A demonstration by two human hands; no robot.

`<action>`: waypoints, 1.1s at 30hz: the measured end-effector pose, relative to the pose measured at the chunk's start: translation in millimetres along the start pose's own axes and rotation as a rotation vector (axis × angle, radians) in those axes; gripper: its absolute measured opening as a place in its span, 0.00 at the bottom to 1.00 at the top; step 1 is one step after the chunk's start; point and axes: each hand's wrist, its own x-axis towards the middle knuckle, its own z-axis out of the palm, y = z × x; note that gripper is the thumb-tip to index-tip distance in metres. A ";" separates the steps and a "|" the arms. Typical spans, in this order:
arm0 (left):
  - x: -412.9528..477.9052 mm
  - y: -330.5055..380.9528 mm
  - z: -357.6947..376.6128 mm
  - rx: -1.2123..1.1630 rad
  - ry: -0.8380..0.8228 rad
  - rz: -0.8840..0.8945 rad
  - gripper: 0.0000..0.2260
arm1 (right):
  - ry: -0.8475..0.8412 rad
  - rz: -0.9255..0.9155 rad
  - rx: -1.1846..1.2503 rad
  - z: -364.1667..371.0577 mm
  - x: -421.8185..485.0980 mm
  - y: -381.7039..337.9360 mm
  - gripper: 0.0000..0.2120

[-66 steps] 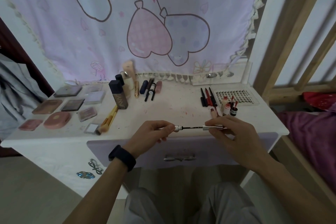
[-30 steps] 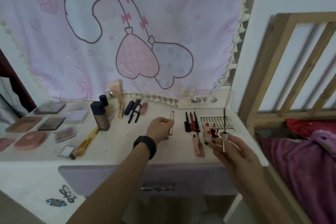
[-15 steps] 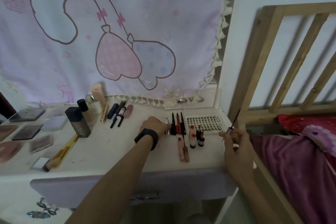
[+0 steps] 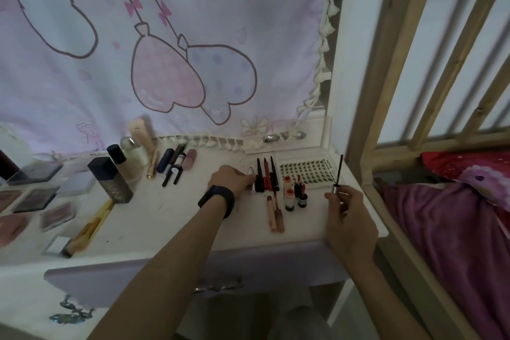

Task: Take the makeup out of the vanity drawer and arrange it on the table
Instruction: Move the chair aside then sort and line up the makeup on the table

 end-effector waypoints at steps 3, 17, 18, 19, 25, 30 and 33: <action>1.7 -1.0 2.0 0.003 0.019 -0.001 0.16 | -0.004 0.002 -0.001 0.1 0.3 0.3 0.12; -77.1 -12.9 -15.3 -0.367 -0.028 0.262 0.05 | -0.090 0.024 0.490 -34.6 -18.1 -32.4 0.07; -89.0 -11.9 -16.8 -0.399 -0.063 0.296 0.04 | -0.129 0.037 0.522 -35.9 -23.1 -38.1 0.08; -100.7 -11.7 -18.8 -0.421 -0.106 0.327 0.04 | -0.169 0.048 0.550 -36.1 -28.7 -44.9 0.07; -133.4 -14.9 -29.9 -0.494 -0.289 0.422 0.06 | -0.371 0.064 0.720 -24.7 -56.4 -90.1 0.07; -132.5 -32.0 -42.4 -0.559 -0.236 0.327 0.07 | -0.477 0.070 0.759 -13.1 -68.1 -108.2 0.09; -129.6 -40.9 -47.7 -0.587 -0.247 0.306 0.06 | -0.532 0.050 0.729 -10.5 -70.5 -117.2 0.09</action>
